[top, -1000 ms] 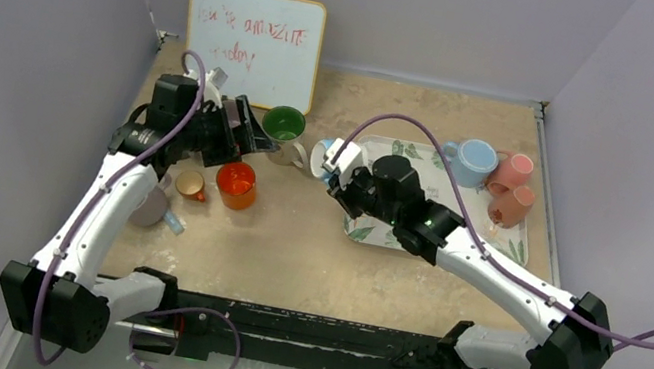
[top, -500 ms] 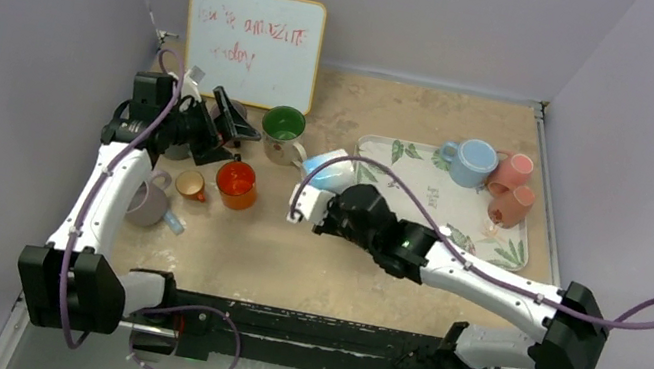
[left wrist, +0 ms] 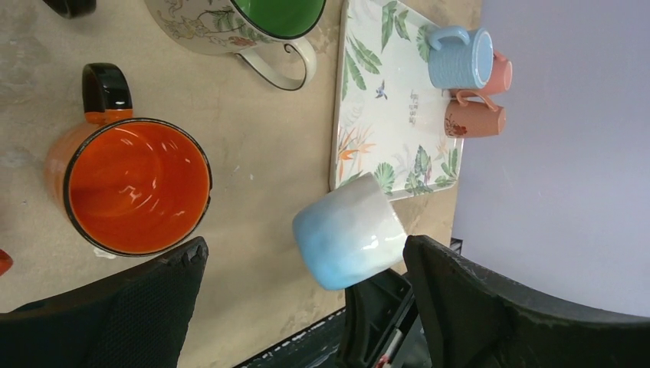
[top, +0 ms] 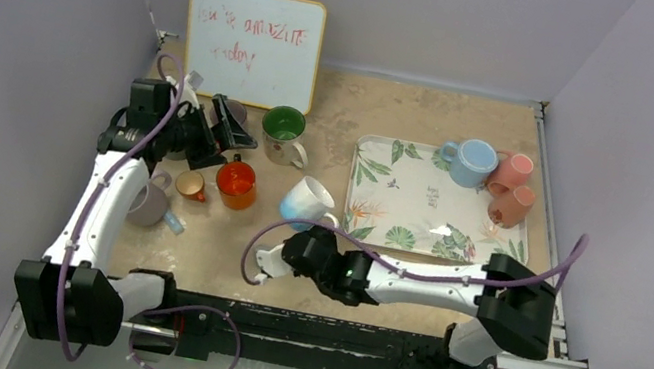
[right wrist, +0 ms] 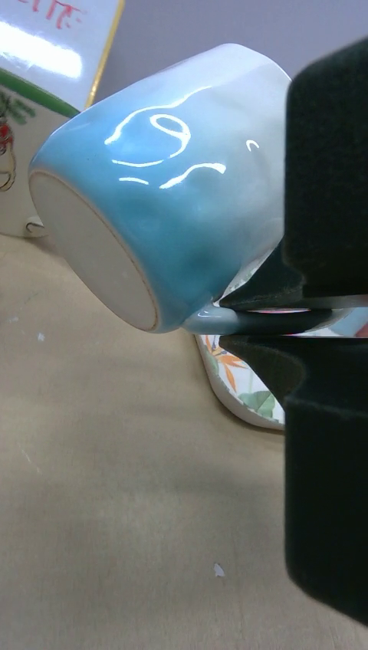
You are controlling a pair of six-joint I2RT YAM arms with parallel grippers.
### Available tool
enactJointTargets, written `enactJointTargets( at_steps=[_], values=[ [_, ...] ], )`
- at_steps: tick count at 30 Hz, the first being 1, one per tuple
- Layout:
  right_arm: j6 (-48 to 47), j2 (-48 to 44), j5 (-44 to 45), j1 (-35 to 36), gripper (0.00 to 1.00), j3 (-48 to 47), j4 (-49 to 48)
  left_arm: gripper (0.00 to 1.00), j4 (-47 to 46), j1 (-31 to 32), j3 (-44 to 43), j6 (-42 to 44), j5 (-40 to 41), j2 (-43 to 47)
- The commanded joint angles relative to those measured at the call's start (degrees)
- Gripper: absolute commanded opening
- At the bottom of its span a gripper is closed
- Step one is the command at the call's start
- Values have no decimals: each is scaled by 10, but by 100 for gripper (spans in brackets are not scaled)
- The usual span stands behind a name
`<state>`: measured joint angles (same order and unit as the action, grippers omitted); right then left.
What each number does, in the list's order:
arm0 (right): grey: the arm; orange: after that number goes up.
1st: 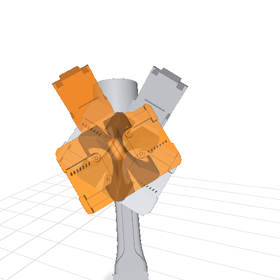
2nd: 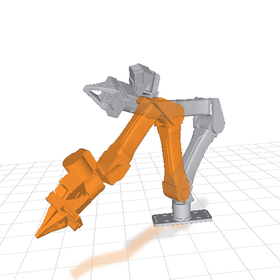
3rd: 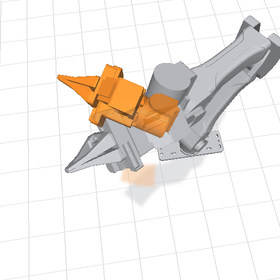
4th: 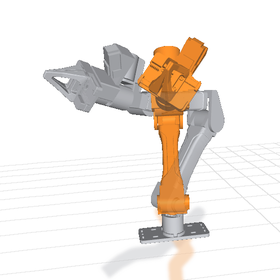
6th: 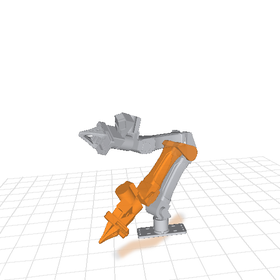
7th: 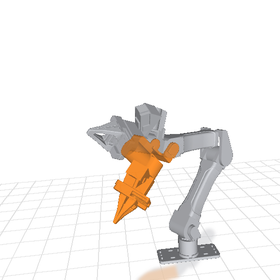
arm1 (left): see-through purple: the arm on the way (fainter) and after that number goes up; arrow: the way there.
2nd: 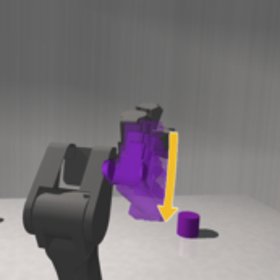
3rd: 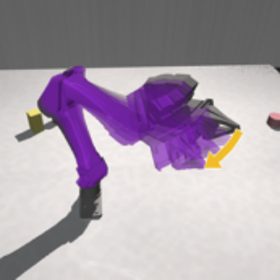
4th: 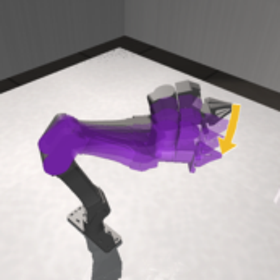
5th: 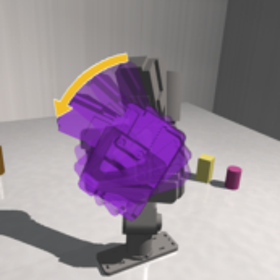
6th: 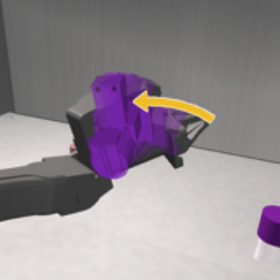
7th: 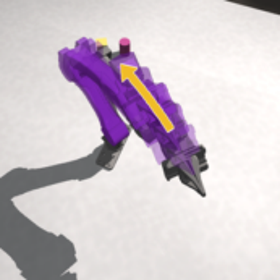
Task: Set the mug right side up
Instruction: Place the cup at the center of the board.
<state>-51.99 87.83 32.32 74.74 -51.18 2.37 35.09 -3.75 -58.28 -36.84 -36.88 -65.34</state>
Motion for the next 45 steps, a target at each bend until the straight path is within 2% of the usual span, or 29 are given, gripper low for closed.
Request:
enactJointTargets(
  at_steps=[1,5,17,24,26,29,35,41,45],
  values=[
    [-72,32,113,37,0,-35,-5,100,-2,-4,6,32,28,24],
    [-83,91,144,67,0,-70,52,100,-12,-4,24,41,54,35],
    [-125,187,174,106,0,-114,68,100,-9,-4,34,49,61,48],
    [-125,205,181,130,14,-121,79,100,-9,-4,36,49,64,52],
    [-115,204,180,137,21,-126,87,100,-9,-4,37,49,64,53],
    [-92,198,159,144,32,-135,110,100,-9,-4,37,49,65,53],
    [-28,184,112,151,42,-163,189,100,-9,-4,39,49,65,53],
    [24,162,40,152,44,-168,229,100,-8,-4,39,51,67,54],
    [68,109,-37,152,44,-156,206,100,-9,-4,40,54,66,54]
  ],
)
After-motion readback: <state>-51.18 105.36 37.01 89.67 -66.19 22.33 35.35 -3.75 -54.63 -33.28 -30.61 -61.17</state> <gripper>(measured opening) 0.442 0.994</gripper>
